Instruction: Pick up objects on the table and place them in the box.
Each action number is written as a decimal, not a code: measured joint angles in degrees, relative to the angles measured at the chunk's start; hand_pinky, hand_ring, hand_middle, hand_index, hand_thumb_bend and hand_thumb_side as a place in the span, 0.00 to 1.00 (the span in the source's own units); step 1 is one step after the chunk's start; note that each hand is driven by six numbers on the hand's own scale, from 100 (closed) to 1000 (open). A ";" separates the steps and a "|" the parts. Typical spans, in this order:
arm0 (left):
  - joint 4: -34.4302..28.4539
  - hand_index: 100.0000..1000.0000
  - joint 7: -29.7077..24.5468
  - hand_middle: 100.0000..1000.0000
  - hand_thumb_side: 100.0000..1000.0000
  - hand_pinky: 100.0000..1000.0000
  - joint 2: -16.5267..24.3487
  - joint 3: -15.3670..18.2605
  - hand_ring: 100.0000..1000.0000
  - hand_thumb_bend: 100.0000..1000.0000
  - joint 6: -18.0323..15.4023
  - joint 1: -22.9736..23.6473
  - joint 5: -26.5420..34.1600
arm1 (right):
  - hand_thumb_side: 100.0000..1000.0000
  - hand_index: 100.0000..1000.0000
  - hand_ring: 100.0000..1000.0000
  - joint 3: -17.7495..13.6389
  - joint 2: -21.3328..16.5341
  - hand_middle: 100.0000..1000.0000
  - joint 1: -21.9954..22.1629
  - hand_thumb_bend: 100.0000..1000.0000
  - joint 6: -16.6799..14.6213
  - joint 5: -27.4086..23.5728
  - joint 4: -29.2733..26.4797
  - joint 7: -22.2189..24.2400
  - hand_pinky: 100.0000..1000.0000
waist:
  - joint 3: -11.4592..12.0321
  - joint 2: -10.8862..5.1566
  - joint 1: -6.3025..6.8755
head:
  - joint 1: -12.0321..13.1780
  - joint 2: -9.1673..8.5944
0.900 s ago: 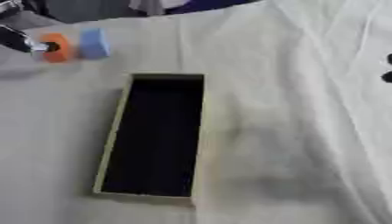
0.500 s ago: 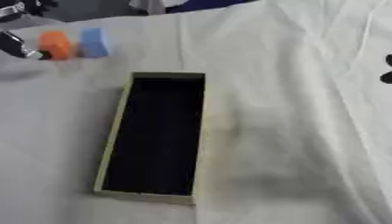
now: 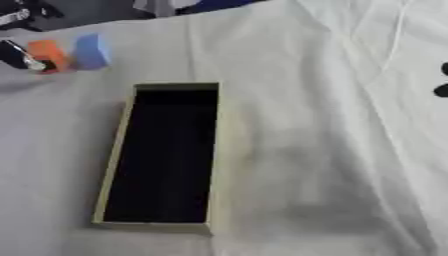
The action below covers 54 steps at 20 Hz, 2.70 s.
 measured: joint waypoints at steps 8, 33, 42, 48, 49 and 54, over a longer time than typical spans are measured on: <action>1.11 0.92 2.24 0.91 0.00 0.85 0.00 0.23 0.92 0.47 3.59 -0.01 -3.92 | 0.62 0.85 0.91 0.18 0.08 0.54 0.02 0.00 0.06 0.64 0.00 0.06 0.85 | -0.40 0.53 0.14 | 0.20 -0.20; 3.52 0.94 3.54 0.88 0.00 0.75 1.71 2.56 0.87 0.30 9.68 0.31 0.56 | 0.61 0.84 0.91 0.74 1.02 0.53 0.22 0.00 -0.17 3.09 0.00 0.02 0.86 | -0.55 3.26 -0.70 | 0.91 -2.29; 4.22 0.93 5.15 0.88 0.00 0.72 3.07 2.65 0.86 0.31 10.40 0.08 2.36 | 0.61 0.85 0.91 1.32 1.17 0.53 -0.16 0.00 -0.47 4.24 0.00 -0.05 0.86 | -1.47 4.62 -0.56 | 1.70 -3.81; 4.84 0.84 5.04 0.72 0.00 0.53 3.47 2.72 0.67 0.18 10.55 -0.04 1.61 | 0.61 0.85 0.91 1.42 1.28 0.53 -0.53 0.00 -0.61 4.50 0.00 0.02 0.86 | -1.75 4.91 -0.31 | 1.93 -4.29; 5.02 0.82 5.02 0.67 0.00 0.49 3.60 2.80 0.62 0.17 10.68 -0.14 1.44 | 0.61 0.85 0.91 1.42 1.45 0.53 -0.53 0.00 -0.59 4.54 0.00 0.05 0.86 | -1.80 5.01 -0.24 | 1.93 -4.32; 5.19 0.76 5.87 0.59 0.00 0.39 3.56 2.99 0.54 0.10 10.06 -0.40 1.53 | 0.61 0.85 0.91 1.65 1.61 0.53 -0.47 0.00 -0.33 4.90 0.00 0.16 0.86 | -1.35 5.11 -0.29 | 1.79 -4.24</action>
